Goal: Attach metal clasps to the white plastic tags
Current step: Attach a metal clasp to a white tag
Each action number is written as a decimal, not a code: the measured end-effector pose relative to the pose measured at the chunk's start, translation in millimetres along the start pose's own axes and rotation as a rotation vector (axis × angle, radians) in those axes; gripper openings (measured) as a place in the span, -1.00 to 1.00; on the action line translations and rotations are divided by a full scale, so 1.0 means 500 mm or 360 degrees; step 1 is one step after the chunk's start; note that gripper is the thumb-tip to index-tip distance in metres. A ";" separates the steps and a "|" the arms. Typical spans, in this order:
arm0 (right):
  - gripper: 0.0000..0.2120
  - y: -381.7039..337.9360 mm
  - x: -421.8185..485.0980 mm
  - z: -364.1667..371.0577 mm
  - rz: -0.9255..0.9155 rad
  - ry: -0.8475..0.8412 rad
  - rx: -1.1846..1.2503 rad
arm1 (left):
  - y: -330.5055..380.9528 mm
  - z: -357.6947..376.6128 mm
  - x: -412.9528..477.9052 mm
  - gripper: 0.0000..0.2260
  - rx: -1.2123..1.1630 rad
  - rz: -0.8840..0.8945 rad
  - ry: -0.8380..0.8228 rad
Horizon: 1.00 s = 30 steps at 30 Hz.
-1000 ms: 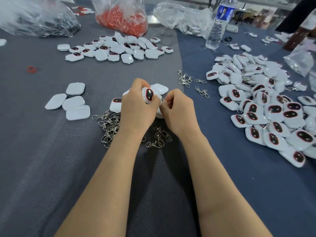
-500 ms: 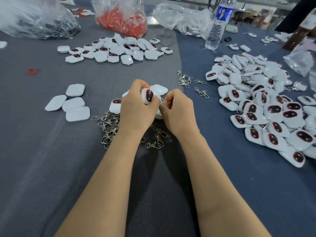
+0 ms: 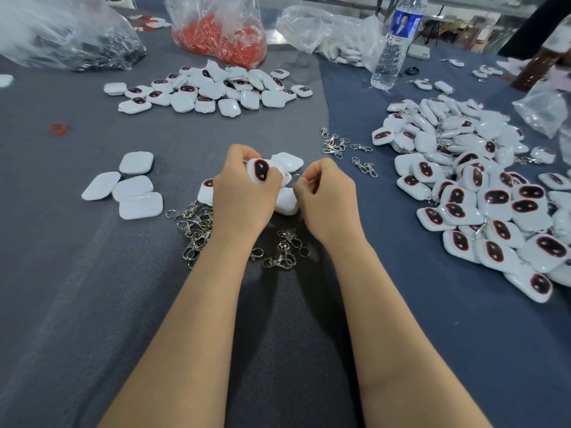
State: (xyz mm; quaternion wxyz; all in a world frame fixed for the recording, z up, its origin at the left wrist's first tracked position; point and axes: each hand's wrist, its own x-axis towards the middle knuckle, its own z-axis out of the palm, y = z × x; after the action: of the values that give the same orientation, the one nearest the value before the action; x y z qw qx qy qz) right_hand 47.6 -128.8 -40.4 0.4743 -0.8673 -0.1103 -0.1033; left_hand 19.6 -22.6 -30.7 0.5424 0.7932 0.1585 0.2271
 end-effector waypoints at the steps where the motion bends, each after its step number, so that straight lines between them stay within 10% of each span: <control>1: -0.92 -0.001 0.000 -0.001 -0.0002 0.0013 0.0009 | 0.002 -0.001 -0.001 -0.84 -0.0032 -0.0029 -0.0018; 30: -0.87 -0.019 -0.003 -0.008 -0.0193 -0.0012 0.0167 | 0.000 0.006 -0.006 -0.94 0.0520 0.0477 -0.0154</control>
State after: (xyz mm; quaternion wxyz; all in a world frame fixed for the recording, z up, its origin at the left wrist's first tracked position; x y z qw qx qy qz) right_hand 43.1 -127.5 -31.3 0.5116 -0.8333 -0.1698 -0.1225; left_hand 18.8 -26.5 -32.2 0.3739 0.8952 0.0473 0.2380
